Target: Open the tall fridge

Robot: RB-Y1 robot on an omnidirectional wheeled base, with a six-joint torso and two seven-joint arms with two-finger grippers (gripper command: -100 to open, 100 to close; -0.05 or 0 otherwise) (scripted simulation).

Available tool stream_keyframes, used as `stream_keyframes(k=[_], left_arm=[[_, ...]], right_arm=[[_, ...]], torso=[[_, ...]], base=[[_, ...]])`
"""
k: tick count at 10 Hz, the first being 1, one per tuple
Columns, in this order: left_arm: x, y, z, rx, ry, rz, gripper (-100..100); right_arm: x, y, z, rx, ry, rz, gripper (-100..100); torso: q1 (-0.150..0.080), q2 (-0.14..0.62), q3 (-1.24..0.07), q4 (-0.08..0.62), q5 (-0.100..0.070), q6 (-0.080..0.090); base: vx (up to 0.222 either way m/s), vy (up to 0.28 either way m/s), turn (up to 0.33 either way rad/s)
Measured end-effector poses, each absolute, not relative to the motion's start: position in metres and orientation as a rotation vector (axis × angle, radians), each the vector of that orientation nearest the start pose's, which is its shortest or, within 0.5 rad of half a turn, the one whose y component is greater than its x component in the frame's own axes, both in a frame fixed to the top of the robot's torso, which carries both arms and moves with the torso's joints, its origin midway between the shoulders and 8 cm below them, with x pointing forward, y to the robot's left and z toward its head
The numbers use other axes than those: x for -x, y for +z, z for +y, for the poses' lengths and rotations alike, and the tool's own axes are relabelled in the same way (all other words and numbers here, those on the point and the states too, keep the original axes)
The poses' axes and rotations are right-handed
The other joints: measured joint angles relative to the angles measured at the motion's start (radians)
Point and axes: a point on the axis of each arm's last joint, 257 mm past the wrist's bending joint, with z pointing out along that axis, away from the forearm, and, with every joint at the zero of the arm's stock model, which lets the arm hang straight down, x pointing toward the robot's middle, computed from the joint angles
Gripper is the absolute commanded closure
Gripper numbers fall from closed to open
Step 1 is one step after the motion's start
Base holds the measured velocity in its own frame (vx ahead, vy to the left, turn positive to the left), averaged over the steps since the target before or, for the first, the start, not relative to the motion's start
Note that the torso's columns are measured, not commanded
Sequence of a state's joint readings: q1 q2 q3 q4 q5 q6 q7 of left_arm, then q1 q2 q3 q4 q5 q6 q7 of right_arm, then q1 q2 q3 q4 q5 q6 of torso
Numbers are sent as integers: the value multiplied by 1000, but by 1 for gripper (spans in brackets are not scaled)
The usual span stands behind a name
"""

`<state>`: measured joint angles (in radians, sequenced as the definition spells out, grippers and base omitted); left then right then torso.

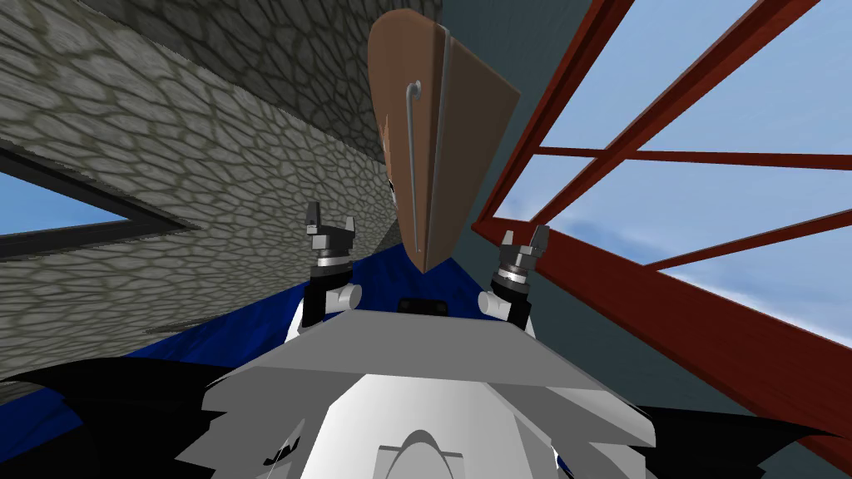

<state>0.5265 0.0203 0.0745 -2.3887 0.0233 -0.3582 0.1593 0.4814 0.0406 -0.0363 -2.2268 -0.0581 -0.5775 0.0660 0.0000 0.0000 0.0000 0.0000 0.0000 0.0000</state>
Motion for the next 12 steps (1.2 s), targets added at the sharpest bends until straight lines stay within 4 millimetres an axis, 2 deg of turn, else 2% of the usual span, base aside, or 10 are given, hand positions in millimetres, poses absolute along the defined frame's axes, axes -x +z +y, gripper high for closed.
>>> stream_keyframes(k=[2,9,10,12], left_arm=[[-338,39,305,755,-1369,602,0],[-338,39,305,754,-1369,602,0],[-338,39,305,754,-1369,602,-100],[-342,36,302,741,-1374,635,-100]], right_arm=[[-338,22,-301,-663,1251,525,0],[-338,22,-301,-663,1251,525,0],[-338,22,-301,-662,1251,525,0],[-338,21,-301,-663,1251,525,0]], torso=[[0,104,-209,105,0,0],[0,618,-1234,617,0,0],[0,691,-1382,691,0,0],[-1,733,-1472,733,0,0]], base=[[0,0,0],[0,0,0],[23,-15,3],[45,-34,5]])
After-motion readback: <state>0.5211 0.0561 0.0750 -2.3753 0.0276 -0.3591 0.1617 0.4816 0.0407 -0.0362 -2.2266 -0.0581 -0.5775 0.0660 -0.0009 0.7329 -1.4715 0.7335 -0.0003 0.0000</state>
